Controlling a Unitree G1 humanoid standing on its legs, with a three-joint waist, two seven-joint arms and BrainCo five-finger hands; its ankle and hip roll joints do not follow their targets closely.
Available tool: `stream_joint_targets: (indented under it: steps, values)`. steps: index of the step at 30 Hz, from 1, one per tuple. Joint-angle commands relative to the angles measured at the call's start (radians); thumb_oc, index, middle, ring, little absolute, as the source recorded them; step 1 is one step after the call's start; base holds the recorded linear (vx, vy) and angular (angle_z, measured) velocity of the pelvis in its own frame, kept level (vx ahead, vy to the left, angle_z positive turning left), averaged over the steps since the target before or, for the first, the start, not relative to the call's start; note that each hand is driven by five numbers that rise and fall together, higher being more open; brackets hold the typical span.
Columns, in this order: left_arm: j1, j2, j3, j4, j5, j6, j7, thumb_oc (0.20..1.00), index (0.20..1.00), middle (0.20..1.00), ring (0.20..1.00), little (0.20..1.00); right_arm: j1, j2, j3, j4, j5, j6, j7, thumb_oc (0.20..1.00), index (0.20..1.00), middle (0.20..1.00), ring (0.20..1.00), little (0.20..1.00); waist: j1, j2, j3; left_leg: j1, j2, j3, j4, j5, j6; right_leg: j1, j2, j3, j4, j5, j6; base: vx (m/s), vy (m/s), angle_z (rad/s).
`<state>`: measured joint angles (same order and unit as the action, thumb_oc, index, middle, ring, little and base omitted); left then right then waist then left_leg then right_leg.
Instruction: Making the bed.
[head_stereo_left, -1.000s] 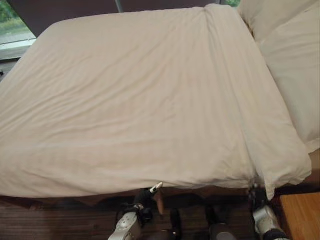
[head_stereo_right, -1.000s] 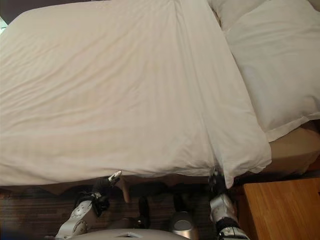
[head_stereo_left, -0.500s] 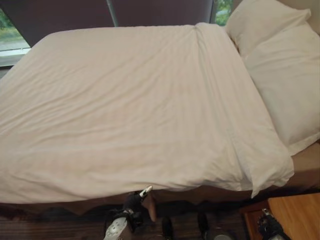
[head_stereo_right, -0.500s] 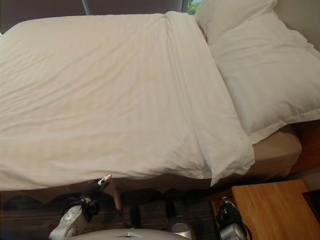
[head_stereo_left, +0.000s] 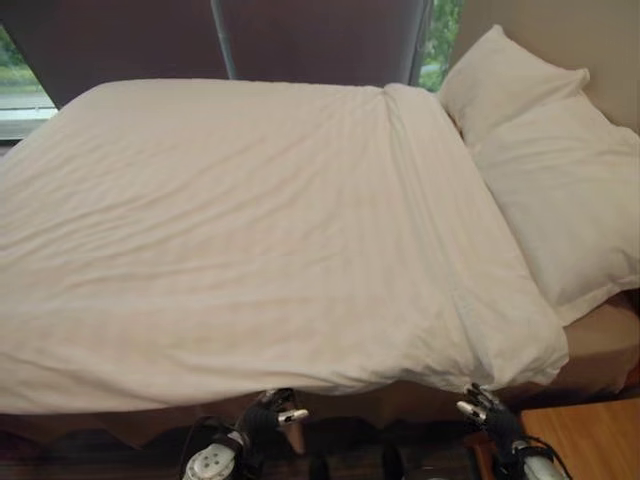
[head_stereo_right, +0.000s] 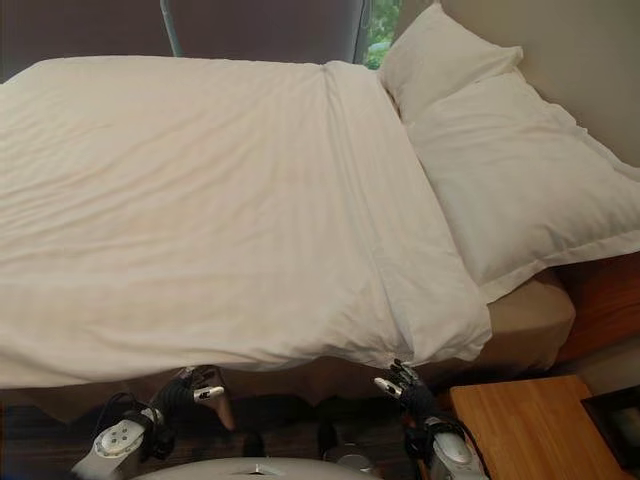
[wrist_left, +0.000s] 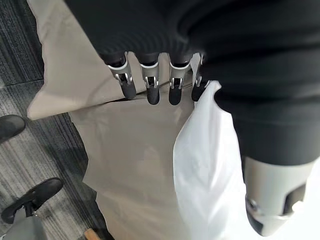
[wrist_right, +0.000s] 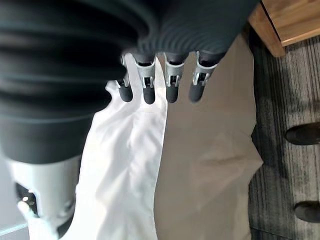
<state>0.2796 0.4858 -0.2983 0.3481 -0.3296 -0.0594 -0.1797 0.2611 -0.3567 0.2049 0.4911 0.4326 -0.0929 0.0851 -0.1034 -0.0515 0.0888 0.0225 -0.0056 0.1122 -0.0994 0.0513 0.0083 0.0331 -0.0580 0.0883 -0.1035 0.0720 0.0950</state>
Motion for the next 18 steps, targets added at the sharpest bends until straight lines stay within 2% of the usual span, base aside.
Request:
stream_joint_targets:
  steps: [1,10,18]
  values:
    - [-0.038,-0.003,0.008,-0.036,0.023,-0.029,-0.019,1.000,1.000,1.000,1.000,1.000,-0.056,-0.020,-0.016,-0.006,-0.015,-0.024,0.012,1.000,1.000,1.000,1.000,1.000,0.007,0.012,0.018,0.045,0.012,-0.027,0.012,-0.055,-0.020,-0.027,0.001,-0.058,0.080,-0.036,0.022,0.00,0.014,0.18]
    - [-0.012,-0.041,0.038,-0.010,0.015,-0.042,0.021,1.000,1.000,1.000,1.000,1.000,-0.050,-0.015,-0.004,-0.001,0.004,-0.031,0.014,1.000,1.000,1.000,1.000,1.000,0.025,0.028,0.027,0.046,0.003,-0.046,0.012,-0.050,-0.015,-0.023,-0.007,-0.075,0.089,-0.043,0.022,-0.01,0.003,0.06]
    - [-0.032,-0.021,0.021,-0.009,0.049,-0.048,0.004,1.000,1.000,1.000,1.000,1.000,-0.044,-0.046,-0.002,-0.014,-0.011,-0.035,0.032,1.000,1.000,1.000,1.000,1.000,0.022,0.030,0.033,0.036,0.001,-0.057,0.012,-0.043,-0.019,-0.022,-0.010,-0.077,0.078,-0.038,0.021,0.00,-0.002,0.01]
